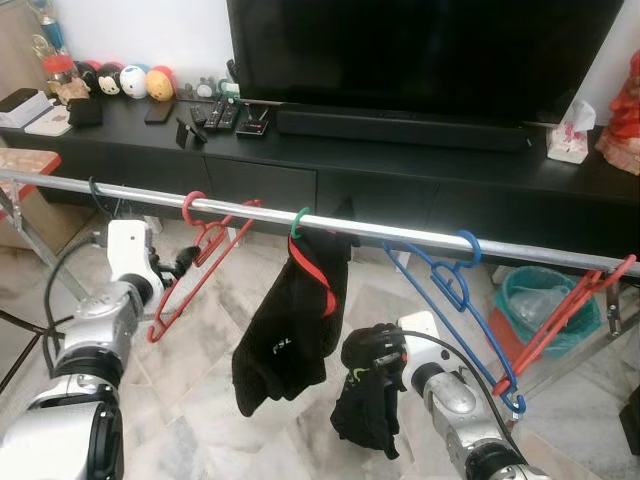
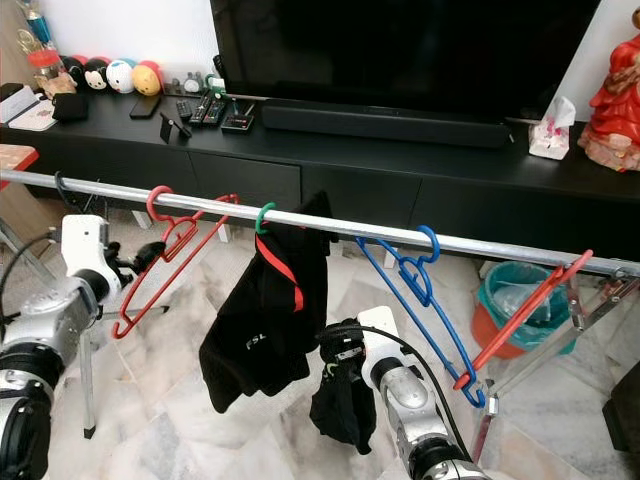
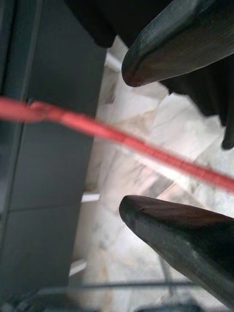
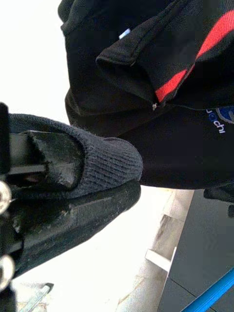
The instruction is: Hang hanger
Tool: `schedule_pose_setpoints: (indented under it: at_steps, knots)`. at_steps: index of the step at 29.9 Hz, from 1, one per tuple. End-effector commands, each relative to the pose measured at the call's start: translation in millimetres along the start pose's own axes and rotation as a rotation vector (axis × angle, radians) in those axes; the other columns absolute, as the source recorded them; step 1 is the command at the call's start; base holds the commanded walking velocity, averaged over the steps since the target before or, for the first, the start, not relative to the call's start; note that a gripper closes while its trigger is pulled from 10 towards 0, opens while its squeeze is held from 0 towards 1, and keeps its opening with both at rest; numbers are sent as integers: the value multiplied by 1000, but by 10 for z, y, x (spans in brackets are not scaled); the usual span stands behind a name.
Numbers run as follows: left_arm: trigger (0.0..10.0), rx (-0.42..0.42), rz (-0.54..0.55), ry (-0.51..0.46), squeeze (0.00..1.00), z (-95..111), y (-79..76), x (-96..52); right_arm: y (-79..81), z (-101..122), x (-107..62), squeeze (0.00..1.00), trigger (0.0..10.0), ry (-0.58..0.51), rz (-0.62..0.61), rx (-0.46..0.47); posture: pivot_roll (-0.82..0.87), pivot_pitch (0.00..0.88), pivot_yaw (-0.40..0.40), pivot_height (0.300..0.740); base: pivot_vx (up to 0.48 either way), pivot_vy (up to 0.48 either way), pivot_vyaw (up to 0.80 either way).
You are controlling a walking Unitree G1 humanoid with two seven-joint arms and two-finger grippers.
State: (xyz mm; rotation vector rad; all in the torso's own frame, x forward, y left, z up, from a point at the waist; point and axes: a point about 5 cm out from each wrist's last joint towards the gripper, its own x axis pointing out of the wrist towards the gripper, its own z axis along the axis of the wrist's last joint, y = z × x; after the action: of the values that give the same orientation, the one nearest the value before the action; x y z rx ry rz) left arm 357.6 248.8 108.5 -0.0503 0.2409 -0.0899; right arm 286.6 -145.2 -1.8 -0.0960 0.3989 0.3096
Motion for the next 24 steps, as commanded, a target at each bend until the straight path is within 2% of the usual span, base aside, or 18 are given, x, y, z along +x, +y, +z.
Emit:
schedule_pose_setpoints:
  at_steps: [1, 3, 6, 9, 17, 24]
  knots:
    - [10000, 28, -7, 2, 0, 4, -30, 22, -5, 74, 27, 0, 10000, -21, 5, -11, -43, 0, 12, 740, 0, 0, 0]
    - [10000, 25, 6, 1, 0, -3, -26, 24, -7, 73, 26, 0, 10000, -22, 4, -9, -45, 0, 13, 740, 0, 0, 0]
    - [10000, 63, 22, 1, 0, -16, -37, 31, -2, 73, 27, 0, 10000, -23, 7, -11, -46, 0, 13, 740, 0, 0, 0]
    - [10000, 44, 44, 5, 0, -36, -42, 36, 1, 75, 27, 0, 10000, -25, 9, -9, -44, 0, 14, 740, 0, 0, 0]
    - [10000, 2, -3, 33, 0, -124, -139, 54, 5, 70, 23, 0, 10000, -26, 8, -12, -49, 0, 16, 740, 0, 0, 0]
    - [10000, 21, 11, 56, 0, -199, -170, 50, 3, 77, 25, 0, 10000, -28, 11, -16, -53, 0, 16, 740, 0, 0, 0]
